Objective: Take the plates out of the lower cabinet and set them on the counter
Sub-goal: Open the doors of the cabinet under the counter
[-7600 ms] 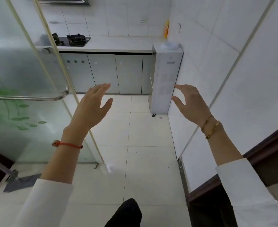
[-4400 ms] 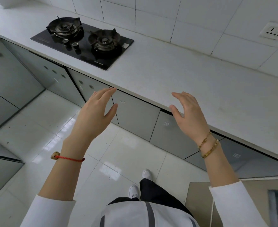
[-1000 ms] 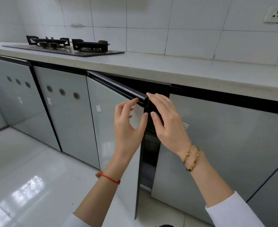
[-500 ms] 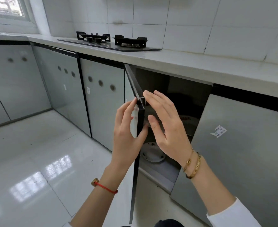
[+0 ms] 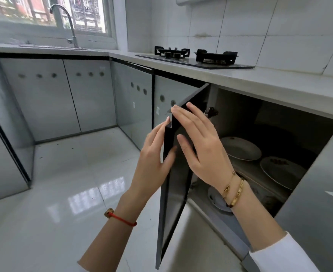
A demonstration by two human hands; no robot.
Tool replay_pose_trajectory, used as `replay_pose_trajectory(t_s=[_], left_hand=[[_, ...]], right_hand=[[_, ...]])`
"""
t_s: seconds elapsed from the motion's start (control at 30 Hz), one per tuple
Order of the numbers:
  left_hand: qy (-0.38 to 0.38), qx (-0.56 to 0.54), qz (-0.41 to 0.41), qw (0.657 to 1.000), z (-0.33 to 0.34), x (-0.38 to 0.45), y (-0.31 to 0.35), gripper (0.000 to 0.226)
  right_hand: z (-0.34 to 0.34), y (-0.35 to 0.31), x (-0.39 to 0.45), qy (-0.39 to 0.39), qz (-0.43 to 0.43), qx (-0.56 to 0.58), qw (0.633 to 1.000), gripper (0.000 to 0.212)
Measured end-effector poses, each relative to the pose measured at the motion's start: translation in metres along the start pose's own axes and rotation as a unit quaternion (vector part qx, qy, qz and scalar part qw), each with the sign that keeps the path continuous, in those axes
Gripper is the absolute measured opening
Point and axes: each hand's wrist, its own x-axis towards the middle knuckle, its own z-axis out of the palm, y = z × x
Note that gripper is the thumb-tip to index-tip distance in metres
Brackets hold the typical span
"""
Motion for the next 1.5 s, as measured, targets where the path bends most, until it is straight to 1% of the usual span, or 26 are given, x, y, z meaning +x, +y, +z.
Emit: replay_pose_trajectory(t_s=[0.13,0.27,0.47,0.63,0.87,1.07,1.17,1.27,1.4,1.5], left_hand=[[0.017,0.048,-0.019,0.999,-0.018,0.002,-0.02,0.055],[0.039,0.071,-0.03,0.996,-0.032,0.005,-0.04,0.052],[0.042,0.076,-0.065,0.994,-0.051,0.016,-0.076,0.062],[0.034,0.072,-0.09,0.993,-0.065,0.032,-0.101,0.069],[0.044,0.059,-0.128,0.989,-0.073,0.049,-0.123,0.066],[0.036,0.071,-0.15,0.986,-0.076,0.053,-0.128,0.068],[0.013,0.064,-0.158,0.985,-0.077,0.051,-0.124,0.071],[0.0,0.094,-0.155,0.983,-0.077,0.048,-0.116,0.074],[0.037,0.175,-0.116,0.977,-0.07,0.037,-0.098,0.074],[0.064,0.18,-0.078,0.978,-0.061,0.031,-0.08,0.073]], right_hand=[[0.022,-0.004,0.017,-0.017,-0.024,0.001,1.0,0.049],[0.044,-0.008,0.035,-0.027,-0.034,-0.015,0.999,0.05],[0.082,-0.011,0.066,-0.049,-0.046,-0.042,0.997,0.051],[0.115,-0.013,0.088,-0.066,-0.034,-0.037,0.996,0.053],[0.145,-0.014,0.109,-0.097,-0.002,-0.031,0.995,0.055],[0.145,-0.015,0.115,-0.114,0.009,-0.036,0.993,0.056],[0.138,-0.015,0.112,-0.126,0.012,-0.016,0.992,0.056],[0.126,-0.013,0.103,-0.137,0.011,-0.014,0.99,0.057],[0.104,-0.005,0.083,-0.122,0.04,-0.026,0.991,0.058],[0.082,0.005,0.063,-0.109,0.066,-0.037,0.991,0.057]])
